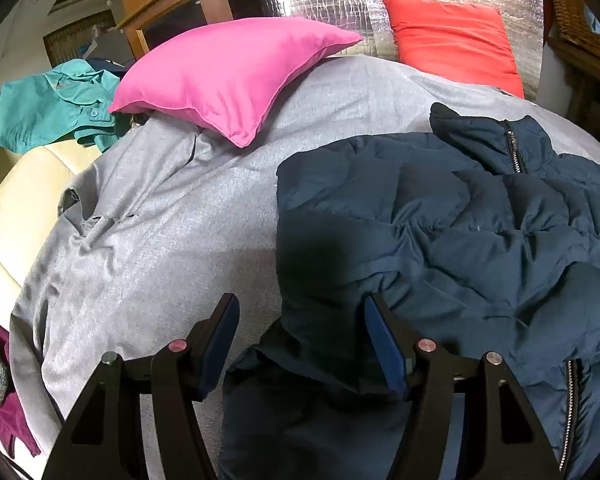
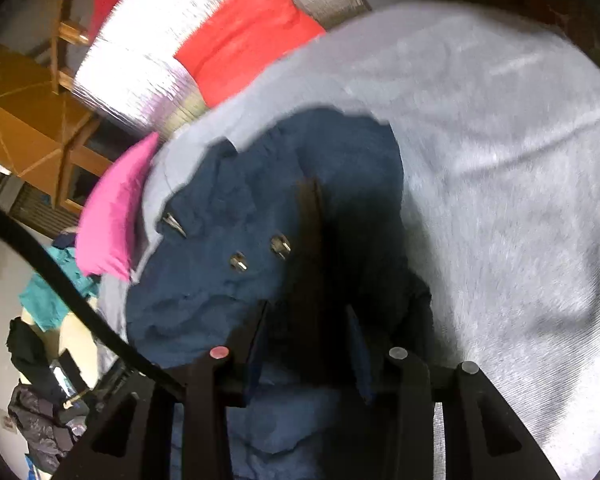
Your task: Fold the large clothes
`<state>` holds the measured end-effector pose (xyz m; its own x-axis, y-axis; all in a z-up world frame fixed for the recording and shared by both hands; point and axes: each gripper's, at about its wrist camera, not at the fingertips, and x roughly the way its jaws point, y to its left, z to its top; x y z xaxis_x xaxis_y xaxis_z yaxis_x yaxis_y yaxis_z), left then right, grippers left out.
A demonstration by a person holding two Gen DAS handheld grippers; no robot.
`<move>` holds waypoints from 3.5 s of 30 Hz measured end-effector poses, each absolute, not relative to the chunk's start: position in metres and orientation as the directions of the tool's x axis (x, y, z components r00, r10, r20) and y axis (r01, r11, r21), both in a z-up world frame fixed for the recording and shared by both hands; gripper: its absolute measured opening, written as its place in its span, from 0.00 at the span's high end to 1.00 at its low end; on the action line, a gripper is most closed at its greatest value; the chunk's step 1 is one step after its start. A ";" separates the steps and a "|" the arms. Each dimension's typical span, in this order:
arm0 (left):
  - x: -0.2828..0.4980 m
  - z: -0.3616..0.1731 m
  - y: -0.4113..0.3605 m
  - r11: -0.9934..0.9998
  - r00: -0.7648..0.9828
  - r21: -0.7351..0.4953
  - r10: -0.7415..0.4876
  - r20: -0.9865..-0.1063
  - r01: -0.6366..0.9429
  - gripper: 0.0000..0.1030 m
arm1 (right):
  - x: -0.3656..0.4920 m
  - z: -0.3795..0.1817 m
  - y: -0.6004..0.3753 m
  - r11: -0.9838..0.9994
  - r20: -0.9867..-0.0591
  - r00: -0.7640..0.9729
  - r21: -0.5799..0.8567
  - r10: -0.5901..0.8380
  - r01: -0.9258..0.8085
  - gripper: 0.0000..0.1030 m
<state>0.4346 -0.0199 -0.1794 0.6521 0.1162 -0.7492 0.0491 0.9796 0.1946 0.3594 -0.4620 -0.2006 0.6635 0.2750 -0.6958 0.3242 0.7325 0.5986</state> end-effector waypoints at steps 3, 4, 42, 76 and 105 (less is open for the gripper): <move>0.434 -0.179 -0.020 0.980 0.653 0.194 0.114 -0.749 0.052 0.36 | 0.351 -0.189 -0.469 0.723 -0.665 0.714 0.601 0.218 0.340 0.33; 0.434 -0.179 -0.020 0.980 0.653 0.194 0.113 -0.749 0.053 0.36 | 0.349 -0.186 -0.475 0.720 -0.666 0.727 0.586 0.169 0.370 0.22; 0.433 -0.140 0.019 0.998 0.715 0.058 0.021 -0.698 0.028 0.19 | 0.355 -0.203 -0.491 0.701 -0.700 0.693 0.582 0.173 0.412 0.35; 0.399 -0.150 0.014 0.991 0.660 -0.075 -0.128 -0.740 0.109 0.15 | 0.313 -0.166 -0.457 0.820 -0.633 0.762 0.505 0.138 0.270 0.38; 0.181 -0.116 -0.028 0.956 0.765 0.140 -0.114 -0.635 0.258 0.15 | 0.140 -0.148 -0.343 0.896 -0.459 0.854 0.443 0.244 -0.018 0.26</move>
<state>0.1806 -0.0284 -0.1162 0.7645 -0.1137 -0.6345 0.2582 0.9559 0.1398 0.1405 -0.3430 -0.1477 0.8544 0.2444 -0.4586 -0.0184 0.8962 0.4434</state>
